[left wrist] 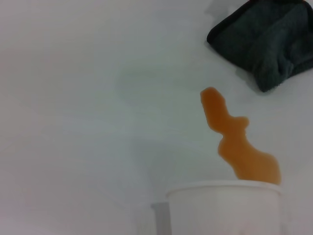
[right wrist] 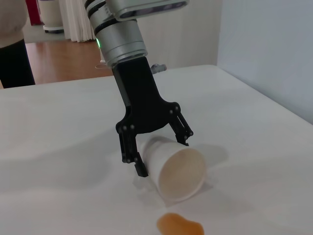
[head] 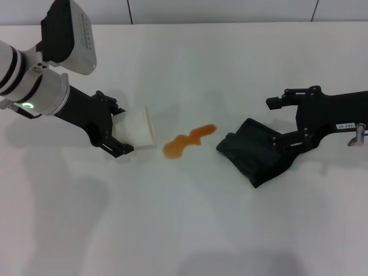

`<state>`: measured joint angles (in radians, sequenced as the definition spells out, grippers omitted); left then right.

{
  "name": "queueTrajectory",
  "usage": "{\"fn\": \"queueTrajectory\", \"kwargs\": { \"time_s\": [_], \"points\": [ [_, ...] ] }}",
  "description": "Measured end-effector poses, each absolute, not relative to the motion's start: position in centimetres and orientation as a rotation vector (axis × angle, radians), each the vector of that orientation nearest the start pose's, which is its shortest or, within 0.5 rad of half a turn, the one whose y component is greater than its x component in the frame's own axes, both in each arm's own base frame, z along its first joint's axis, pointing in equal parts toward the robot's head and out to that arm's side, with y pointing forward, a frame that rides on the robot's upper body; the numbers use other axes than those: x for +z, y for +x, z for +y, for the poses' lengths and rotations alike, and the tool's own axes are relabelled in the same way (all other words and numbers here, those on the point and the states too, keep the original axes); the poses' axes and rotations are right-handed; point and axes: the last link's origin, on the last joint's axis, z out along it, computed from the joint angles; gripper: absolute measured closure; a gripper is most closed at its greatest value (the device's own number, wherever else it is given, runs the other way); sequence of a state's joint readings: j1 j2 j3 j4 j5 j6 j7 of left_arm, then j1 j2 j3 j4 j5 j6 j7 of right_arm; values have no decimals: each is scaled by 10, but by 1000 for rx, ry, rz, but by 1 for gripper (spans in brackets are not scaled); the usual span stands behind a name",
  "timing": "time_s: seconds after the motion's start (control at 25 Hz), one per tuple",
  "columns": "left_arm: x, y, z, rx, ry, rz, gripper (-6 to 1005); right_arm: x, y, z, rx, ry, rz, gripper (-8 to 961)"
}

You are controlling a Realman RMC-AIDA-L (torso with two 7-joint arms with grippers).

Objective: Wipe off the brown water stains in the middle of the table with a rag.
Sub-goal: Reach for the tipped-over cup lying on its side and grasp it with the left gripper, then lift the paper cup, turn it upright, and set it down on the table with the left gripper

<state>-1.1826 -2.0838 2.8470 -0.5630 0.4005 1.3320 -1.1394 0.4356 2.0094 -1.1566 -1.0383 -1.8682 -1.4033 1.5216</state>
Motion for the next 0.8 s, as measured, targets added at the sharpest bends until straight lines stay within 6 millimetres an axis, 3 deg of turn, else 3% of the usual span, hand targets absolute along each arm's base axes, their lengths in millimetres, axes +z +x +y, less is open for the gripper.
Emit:
{"fn": "queueTrajectory", "kwargs": {
  "time_s": [0.24,0.64,0.8],
  "points": [
    [-15,-230,409,374,-2939,-166,109,20,224,347,360,-2807,253,111],
    [-14,-229,410,373,-2934,-177,283,20,224,347,361,-2805,250,111],
    [-12,-226,413,350,-2922,-184,286,20,224,347,361,-2805,250,111]
  ]
}}
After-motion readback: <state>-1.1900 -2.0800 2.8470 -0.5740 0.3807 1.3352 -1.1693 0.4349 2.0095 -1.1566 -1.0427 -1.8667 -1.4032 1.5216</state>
